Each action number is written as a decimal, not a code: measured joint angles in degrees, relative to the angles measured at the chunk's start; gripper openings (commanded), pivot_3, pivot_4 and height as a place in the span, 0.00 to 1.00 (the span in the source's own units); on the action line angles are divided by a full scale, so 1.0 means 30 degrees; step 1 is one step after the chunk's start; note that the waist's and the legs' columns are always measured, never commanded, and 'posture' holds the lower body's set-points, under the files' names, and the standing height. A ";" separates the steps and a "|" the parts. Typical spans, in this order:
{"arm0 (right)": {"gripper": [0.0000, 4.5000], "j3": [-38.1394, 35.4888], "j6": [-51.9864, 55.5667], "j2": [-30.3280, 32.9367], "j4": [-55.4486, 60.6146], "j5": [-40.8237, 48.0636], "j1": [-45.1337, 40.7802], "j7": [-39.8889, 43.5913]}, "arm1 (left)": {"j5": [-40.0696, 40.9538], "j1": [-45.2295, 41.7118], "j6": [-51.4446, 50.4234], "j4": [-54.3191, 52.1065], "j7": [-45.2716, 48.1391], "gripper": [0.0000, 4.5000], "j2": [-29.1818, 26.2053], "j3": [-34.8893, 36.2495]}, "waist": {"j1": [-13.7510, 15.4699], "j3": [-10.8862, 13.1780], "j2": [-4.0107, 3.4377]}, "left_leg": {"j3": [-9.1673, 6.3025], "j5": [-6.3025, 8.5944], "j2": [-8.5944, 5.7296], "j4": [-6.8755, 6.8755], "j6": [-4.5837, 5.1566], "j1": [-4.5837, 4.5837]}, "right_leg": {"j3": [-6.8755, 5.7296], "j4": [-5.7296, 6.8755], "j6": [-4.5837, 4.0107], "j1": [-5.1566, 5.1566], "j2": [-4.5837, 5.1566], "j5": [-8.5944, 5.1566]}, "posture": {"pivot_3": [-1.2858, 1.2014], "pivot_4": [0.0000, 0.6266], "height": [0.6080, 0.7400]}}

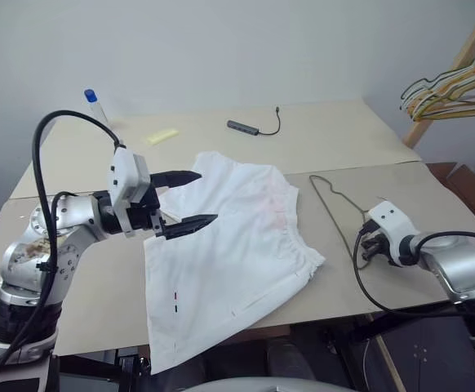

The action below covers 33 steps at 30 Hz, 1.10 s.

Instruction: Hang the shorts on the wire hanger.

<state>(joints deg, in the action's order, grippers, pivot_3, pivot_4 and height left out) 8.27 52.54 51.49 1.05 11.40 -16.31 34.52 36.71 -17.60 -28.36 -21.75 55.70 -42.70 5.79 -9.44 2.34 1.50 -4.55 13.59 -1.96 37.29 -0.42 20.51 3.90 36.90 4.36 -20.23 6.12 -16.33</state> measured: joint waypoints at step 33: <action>0.01 0.1607 -3.3046 0.3178 -0.6609 -1.8130 -0.6336 -1.0613 | -0.4499 -1.1234 -0.0623 1.3032 0.4412 1.00 0.3080 -0.5618 | -0.3524 0.0034 -0.0047 | -0.0027 0.0002 -0.0080 0.0032 0.0001 0.0061 | 0.0001 -0.0026 0.0043 -0.0005 0.0068 0.0027 | 0.39 0.00 1.00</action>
<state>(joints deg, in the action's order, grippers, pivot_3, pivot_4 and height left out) 13.10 -46.60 61.03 -18.77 -42.98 -35.32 2.68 23.21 -51.31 -30.23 17.35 68.94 -33.46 -11.07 -20.01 2.44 1.35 -4.63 13.60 -2.20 37.39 -0.41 20.69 3.91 36.82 4.49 -20.25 6.32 -16.25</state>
